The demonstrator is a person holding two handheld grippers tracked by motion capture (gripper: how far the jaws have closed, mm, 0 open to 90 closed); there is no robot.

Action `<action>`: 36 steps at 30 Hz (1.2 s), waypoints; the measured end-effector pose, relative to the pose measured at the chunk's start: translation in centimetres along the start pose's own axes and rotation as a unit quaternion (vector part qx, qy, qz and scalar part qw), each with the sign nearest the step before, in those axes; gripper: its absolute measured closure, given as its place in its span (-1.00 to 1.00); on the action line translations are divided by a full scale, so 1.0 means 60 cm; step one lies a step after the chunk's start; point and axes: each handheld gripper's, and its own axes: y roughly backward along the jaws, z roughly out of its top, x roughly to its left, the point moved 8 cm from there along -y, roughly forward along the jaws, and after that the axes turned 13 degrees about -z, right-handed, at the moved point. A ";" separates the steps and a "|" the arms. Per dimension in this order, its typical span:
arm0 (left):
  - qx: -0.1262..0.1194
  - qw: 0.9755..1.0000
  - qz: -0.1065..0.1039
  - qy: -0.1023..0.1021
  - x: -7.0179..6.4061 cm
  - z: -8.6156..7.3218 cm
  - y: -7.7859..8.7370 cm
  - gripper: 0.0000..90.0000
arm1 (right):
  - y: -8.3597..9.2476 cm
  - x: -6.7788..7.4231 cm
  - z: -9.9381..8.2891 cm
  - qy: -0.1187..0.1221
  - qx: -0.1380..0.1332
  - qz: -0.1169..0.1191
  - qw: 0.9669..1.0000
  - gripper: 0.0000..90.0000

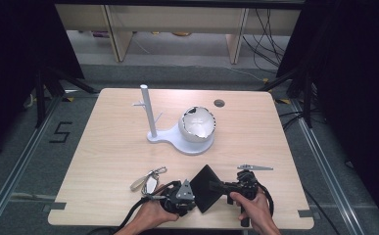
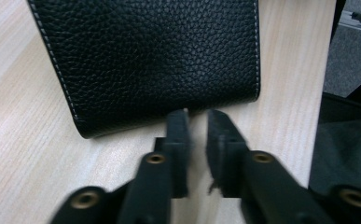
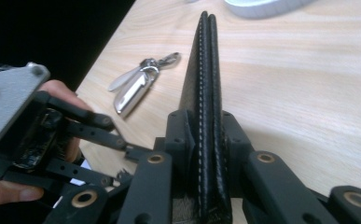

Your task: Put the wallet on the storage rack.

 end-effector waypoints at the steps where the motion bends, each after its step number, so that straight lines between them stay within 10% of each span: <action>1: 0.000 1.000 0.000 0.000 0.000 0.000 0.000 0.57 | 0.000 0.000 0.000 0.000 0.000 0.000 1.000 0.73; 12: -0.051 0.998 0.025 0.041 -0.008 -0.018 0.071 0.06 | 0.011 0.017 0.016 0.036 -0.027 0.015 0.999 0.75; 36: -0.052 0.994 0.059 0.074 -0.020 -0.115 0.143 -0.26 | 0.036 -0.009 0.140 0.065 -0.093 -0.008 0.994 0.76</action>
